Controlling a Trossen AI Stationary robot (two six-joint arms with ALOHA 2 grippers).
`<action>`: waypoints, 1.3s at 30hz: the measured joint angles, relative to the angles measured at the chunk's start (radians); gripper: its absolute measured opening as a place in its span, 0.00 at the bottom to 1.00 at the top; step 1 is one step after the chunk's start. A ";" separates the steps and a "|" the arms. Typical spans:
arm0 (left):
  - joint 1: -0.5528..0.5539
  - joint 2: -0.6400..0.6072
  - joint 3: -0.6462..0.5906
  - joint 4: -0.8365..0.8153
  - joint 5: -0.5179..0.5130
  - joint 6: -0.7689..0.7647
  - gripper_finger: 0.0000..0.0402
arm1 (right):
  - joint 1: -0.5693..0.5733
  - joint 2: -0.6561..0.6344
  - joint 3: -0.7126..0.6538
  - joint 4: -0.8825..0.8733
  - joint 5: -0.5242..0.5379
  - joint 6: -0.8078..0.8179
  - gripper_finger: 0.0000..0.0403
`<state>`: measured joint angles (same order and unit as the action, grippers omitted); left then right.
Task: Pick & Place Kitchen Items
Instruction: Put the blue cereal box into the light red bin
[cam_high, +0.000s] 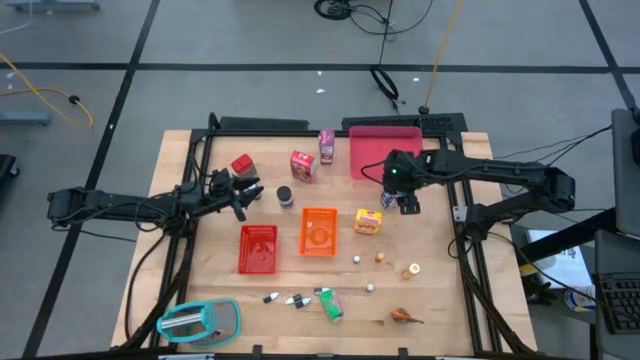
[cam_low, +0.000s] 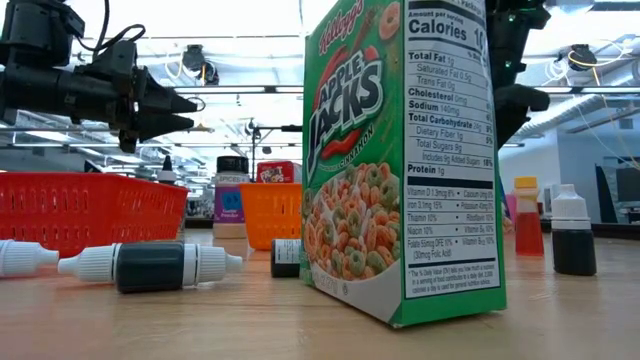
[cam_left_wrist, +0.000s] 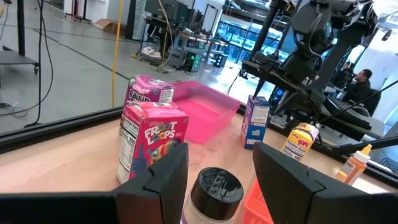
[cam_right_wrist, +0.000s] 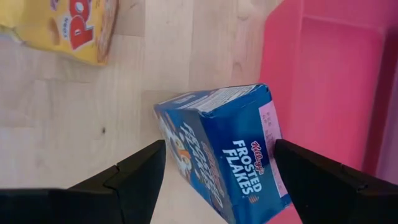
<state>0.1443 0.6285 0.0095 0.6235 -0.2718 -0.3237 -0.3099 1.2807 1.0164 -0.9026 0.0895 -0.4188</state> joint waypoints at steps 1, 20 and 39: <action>0.000 0.000 0.000 0.000 0.000 0.000 0.46 | 0.004 -0.001 0.000 -0.005 0.000 0.013 0.71; 0.000 0.000 0.000 0.000 0.000 0.005 0.46 | 0.071 0.002 -0.002 -0.026 0.084 0.118 0.02; 0.000 0.000 0.000 -0.001 0.000 0.006 0.46 | 0.072 -0.119 0.188 -0.187 0.197 0.172 0.00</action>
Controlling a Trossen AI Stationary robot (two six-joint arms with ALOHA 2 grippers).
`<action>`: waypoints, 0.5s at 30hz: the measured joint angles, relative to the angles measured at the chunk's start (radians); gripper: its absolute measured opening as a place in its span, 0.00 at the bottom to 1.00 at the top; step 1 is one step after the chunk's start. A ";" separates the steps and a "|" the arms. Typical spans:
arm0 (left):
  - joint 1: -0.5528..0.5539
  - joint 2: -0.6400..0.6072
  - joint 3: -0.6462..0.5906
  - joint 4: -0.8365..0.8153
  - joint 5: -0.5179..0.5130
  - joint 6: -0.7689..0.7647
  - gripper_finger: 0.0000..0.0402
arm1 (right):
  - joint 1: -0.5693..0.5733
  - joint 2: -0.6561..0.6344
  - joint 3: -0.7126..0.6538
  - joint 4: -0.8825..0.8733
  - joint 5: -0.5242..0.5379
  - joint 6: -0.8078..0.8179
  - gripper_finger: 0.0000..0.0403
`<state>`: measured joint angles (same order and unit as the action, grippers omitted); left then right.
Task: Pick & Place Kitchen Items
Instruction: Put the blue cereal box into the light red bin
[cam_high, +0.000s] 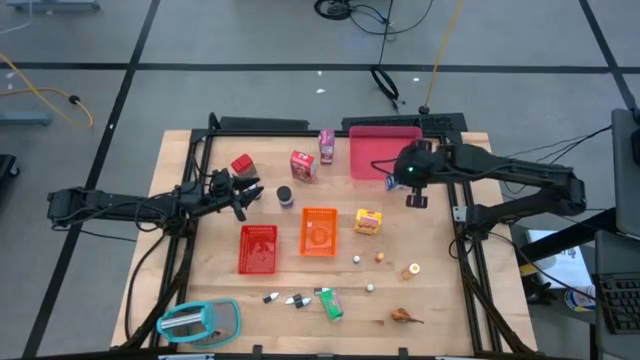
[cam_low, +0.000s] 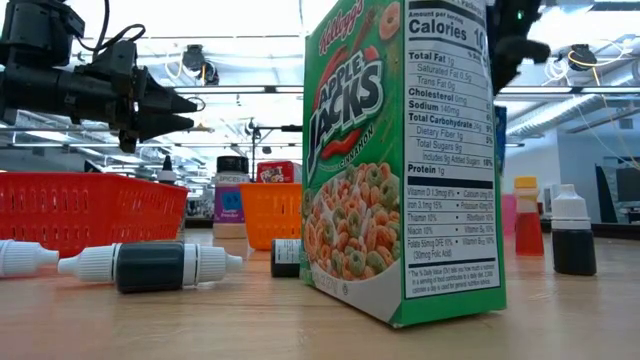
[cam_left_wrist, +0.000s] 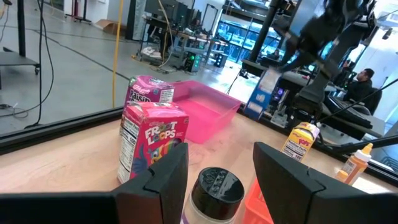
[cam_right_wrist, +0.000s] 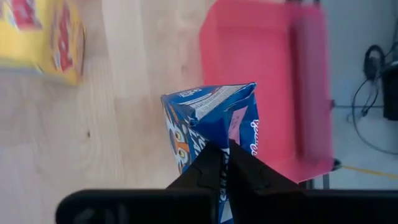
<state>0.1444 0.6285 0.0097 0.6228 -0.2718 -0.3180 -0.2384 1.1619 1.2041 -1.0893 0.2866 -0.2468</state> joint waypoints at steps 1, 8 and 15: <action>0.000 0.000 0.000 0.000 0.000 0.000 0.46 | -0.003 -0.005 0.019 0.000 0.000 -0.001 0.00; 0.000 0.000 0.000 0.000 0.000 0.000 0.46 | -0.060 -0.007 0.079 0.008 0.111 -0.027 0.00; 0.000 0.000 0.000 0.001 0.000 -0.005 0.46 | -0.188 0.038 0.079 0.054 0.106 -0.084 0.00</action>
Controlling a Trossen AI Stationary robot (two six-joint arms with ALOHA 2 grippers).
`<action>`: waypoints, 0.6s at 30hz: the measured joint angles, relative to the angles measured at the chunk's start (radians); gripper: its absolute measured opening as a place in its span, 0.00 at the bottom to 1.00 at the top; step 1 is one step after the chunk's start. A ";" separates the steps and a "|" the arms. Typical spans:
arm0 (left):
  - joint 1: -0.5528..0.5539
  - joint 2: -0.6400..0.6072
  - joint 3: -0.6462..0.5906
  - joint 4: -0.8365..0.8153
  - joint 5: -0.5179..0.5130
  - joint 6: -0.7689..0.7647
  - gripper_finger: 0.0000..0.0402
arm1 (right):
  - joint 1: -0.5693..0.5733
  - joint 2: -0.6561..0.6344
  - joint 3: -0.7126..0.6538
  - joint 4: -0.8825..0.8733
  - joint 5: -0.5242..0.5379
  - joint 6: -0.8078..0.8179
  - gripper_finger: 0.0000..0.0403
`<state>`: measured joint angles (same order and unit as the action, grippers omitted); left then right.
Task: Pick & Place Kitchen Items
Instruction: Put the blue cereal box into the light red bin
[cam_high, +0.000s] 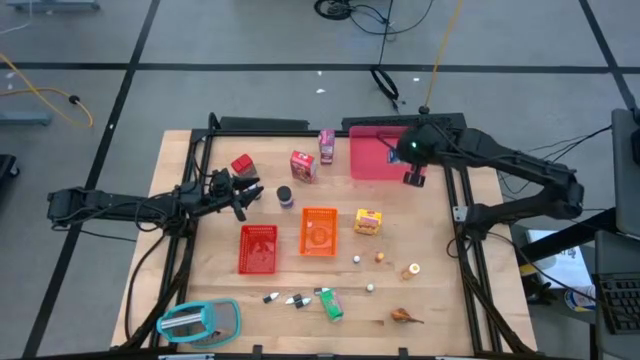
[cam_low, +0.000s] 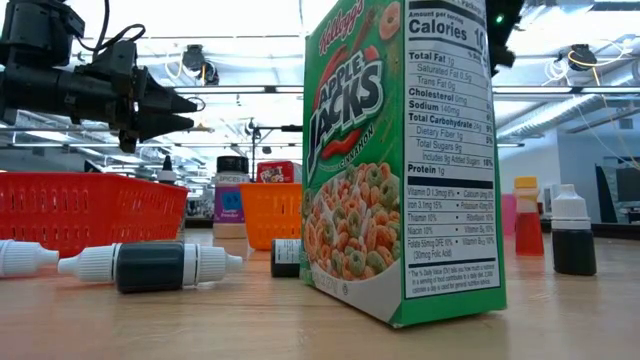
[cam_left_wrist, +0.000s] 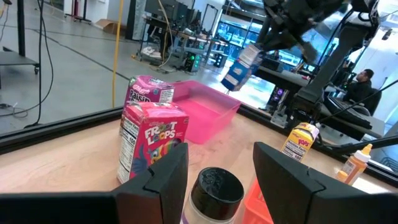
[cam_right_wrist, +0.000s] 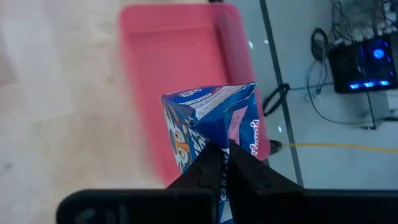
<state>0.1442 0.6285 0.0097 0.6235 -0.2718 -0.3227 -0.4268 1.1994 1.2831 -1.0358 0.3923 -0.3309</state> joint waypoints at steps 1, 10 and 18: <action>0.000 0.000 0.000 0.000 0.000 -0.002 0.46 | -0.022 0.007 0.000 0.013 0.000 -0.014 0.00; 0.000 0.000 0.000 0.000 0.000 -0.021 0.46 | -0.259 0.062 0.000 0.117 -0.126 -0.108 0.00; 0.000 0.000 0.000 0.010 0.000 -0.023 0.46 | -0.391 0.170 -0.003 0.152 -0.183 -0.104 0.00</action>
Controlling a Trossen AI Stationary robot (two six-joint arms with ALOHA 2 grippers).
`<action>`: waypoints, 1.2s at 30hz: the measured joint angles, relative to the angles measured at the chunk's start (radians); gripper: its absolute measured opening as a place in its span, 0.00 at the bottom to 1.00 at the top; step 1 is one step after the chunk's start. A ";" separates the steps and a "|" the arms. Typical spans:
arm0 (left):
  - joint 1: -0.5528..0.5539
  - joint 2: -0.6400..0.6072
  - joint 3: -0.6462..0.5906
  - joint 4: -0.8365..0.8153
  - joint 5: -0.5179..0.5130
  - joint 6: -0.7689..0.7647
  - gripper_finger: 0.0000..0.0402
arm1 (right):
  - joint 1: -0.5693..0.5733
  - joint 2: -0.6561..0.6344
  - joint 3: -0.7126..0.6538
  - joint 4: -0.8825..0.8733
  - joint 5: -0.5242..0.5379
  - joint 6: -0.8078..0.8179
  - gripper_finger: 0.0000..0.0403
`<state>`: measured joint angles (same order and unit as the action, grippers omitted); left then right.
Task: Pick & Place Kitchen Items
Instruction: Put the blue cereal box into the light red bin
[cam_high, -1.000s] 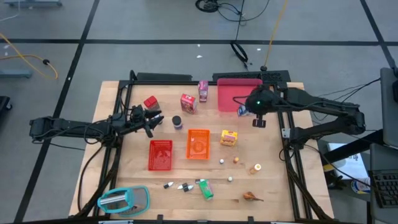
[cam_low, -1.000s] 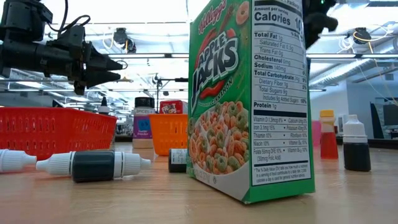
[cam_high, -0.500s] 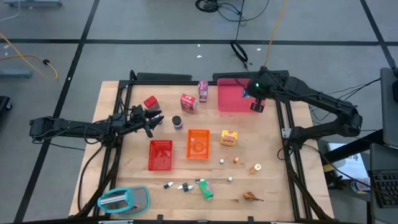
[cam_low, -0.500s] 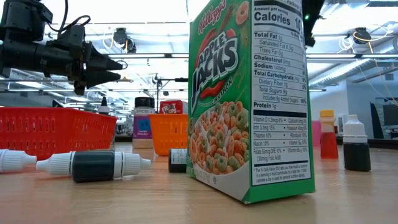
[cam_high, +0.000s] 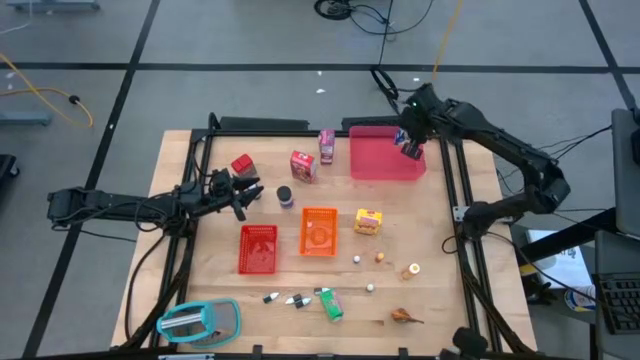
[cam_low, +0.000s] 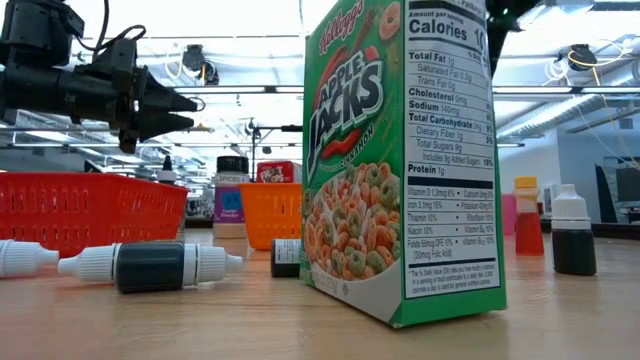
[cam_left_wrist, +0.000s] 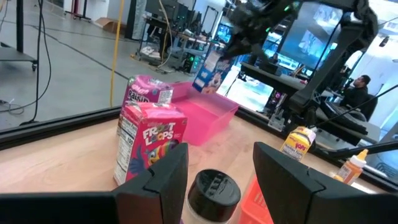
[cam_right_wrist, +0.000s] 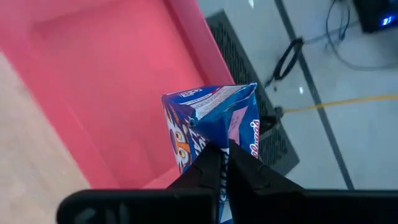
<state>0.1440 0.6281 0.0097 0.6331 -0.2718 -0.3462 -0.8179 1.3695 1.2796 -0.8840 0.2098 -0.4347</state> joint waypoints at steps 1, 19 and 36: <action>0.000 0.000 0.000 0.001 0.000 0.000 0.46 | -0.009 0.012 -0.004 0.003 0.003 0.000 0.00; 0.000 0.000 0.000 0.000 0.000 -0.023 0.46 | -0.073 0.069 -0.015 0.084 -0.001 0.262 0.00; 0.000 0.000 0.000 0.015 -0.019 0.008 0.46 | -0.117 0.204 -0.016 0.132 -0.024 0.107 0.00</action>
<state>0.1444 0.6277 0.0097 0.6479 -0.2905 -0.3381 -0.9345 1.5737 1.2640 -0.7518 0.1857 -0.3274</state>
